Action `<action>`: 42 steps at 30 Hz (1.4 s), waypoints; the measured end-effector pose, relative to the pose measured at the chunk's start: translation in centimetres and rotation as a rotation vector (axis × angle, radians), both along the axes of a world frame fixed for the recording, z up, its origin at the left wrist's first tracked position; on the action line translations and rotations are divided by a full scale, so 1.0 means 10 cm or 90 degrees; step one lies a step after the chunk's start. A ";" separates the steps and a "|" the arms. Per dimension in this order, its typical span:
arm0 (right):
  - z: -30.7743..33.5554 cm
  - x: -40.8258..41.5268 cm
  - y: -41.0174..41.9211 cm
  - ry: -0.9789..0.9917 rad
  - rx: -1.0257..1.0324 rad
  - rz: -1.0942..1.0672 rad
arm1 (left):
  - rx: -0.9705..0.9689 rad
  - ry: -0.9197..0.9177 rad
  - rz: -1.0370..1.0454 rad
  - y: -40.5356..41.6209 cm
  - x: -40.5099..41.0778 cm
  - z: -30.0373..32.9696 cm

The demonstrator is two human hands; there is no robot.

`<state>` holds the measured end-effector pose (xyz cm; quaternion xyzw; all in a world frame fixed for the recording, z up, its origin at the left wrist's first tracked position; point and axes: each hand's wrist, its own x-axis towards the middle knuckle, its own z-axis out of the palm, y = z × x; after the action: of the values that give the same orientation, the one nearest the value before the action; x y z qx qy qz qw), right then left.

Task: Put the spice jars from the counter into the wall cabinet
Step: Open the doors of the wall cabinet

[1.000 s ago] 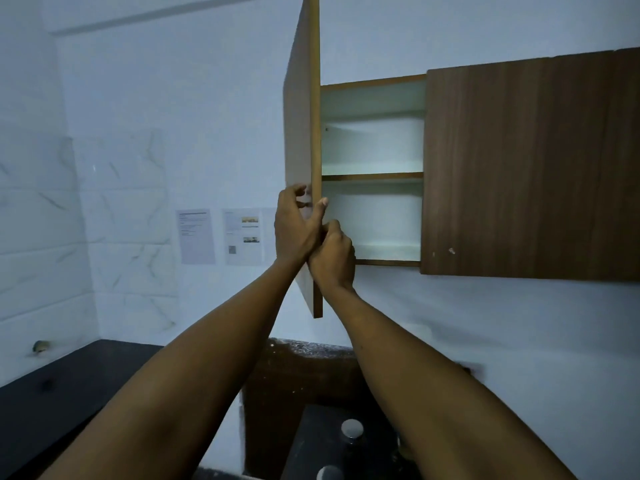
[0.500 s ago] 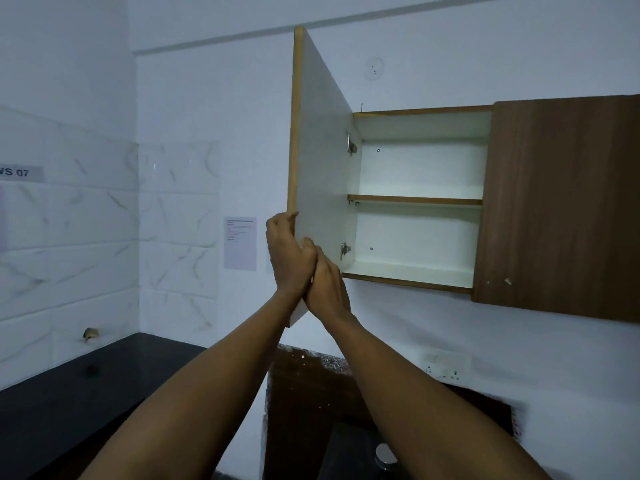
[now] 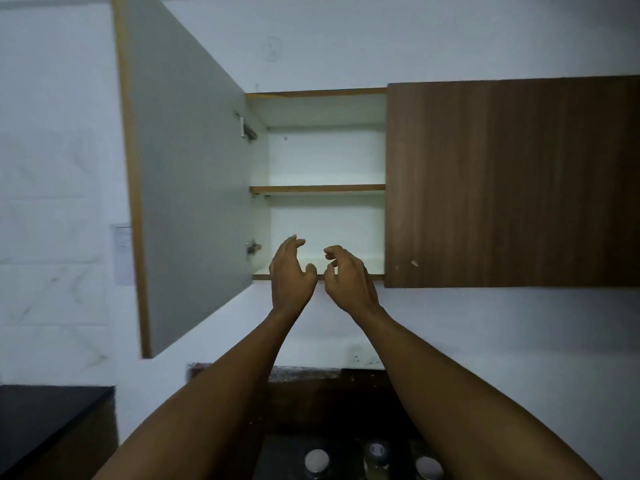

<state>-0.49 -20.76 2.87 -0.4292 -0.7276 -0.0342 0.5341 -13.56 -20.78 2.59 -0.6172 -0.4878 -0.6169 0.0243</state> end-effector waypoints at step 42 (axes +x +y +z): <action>0.69 3.49 -0.73 0.206 0.191 -0.193 | 0.169 -0.057 -0.375 -0.23 4.08 0.52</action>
<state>34.45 -28.02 9.79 -0.4496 -0.5469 -0.1522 0.6897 27.28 -23.11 7.76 -0.6954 -0.2038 -0.6823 -0.0965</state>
